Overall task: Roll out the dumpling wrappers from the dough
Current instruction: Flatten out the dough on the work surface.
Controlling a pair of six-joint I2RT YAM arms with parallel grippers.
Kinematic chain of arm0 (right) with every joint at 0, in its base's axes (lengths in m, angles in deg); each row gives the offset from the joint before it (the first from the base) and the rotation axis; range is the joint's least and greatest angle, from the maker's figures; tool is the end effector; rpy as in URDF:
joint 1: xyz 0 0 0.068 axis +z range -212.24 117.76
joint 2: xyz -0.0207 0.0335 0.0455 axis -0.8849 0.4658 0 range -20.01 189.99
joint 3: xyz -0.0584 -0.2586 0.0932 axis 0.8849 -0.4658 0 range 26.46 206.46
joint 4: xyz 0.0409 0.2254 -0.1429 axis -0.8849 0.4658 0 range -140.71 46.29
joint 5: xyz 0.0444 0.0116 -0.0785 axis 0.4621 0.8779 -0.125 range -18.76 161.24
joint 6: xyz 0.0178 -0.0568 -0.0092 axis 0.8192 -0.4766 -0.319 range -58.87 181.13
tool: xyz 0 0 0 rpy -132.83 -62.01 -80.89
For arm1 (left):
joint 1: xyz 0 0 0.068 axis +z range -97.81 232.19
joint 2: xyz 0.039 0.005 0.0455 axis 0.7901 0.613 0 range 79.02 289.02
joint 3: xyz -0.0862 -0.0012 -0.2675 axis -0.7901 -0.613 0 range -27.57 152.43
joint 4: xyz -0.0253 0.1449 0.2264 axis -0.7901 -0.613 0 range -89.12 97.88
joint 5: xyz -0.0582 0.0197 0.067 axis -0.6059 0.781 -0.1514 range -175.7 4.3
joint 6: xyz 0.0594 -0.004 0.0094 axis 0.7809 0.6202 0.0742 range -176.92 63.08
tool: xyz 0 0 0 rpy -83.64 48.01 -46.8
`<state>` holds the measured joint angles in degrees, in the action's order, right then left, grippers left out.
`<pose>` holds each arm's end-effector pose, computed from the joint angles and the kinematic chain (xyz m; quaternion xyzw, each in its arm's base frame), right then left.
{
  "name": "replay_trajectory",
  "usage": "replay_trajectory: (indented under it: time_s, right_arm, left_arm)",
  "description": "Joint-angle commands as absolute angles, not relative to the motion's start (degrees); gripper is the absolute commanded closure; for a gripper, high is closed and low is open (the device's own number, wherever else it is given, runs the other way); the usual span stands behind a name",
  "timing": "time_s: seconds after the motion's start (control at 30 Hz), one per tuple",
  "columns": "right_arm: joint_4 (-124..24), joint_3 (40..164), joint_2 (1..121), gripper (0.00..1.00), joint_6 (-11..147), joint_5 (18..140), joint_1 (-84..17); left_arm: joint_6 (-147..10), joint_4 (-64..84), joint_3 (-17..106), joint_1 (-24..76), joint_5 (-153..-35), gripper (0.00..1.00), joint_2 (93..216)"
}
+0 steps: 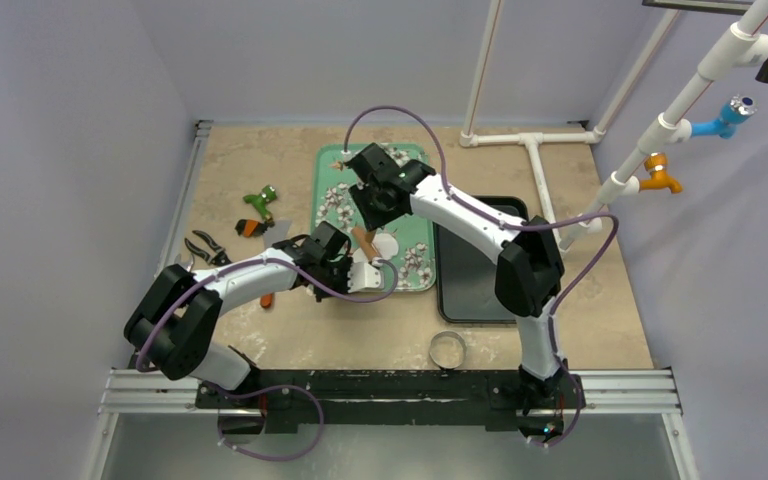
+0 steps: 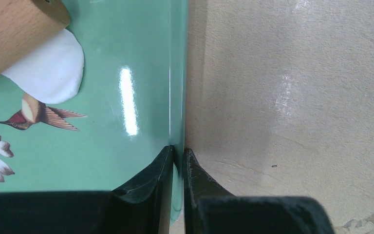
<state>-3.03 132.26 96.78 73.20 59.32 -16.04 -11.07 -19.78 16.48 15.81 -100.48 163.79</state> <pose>0.3283 0.3292 0.2667 -0.2542 0.9237 0.0434 0.2833 0.2105 -0.1693 0.1556 0.6587 0.7180 -0.1106 0.1958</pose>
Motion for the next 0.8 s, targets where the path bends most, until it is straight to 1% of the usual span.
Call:
replay_trajectory:
  time_s: [0.0,0.2,0.53,0.77]
  right_arm:
    - [3.64,125.62,103.89,1.0,65.36,45.59,-26.2]
    - [2.29,124.44,103.84,1.0,63.21,48.08,-29.36]
    - [2.68,121.77,100.08,1.0,61.78,44.62,-31.4]
    - [6.35,122.73,97.79,1.0,64.03,39.12,-31.28]
  left_arm:
    - [-13.19,-30.81,16.0,16.16,-102.75,1.0,164.74]
    - [-13.15,-30.97,16.2,16.24,-102.92,1.0,164.9]
    - [-13.15,-31.23,16.38,16.42,-103.14,1.0,165.1]
    - [-13.23,-31.15,16.39,16.48,-103.18,1.0,165.13]
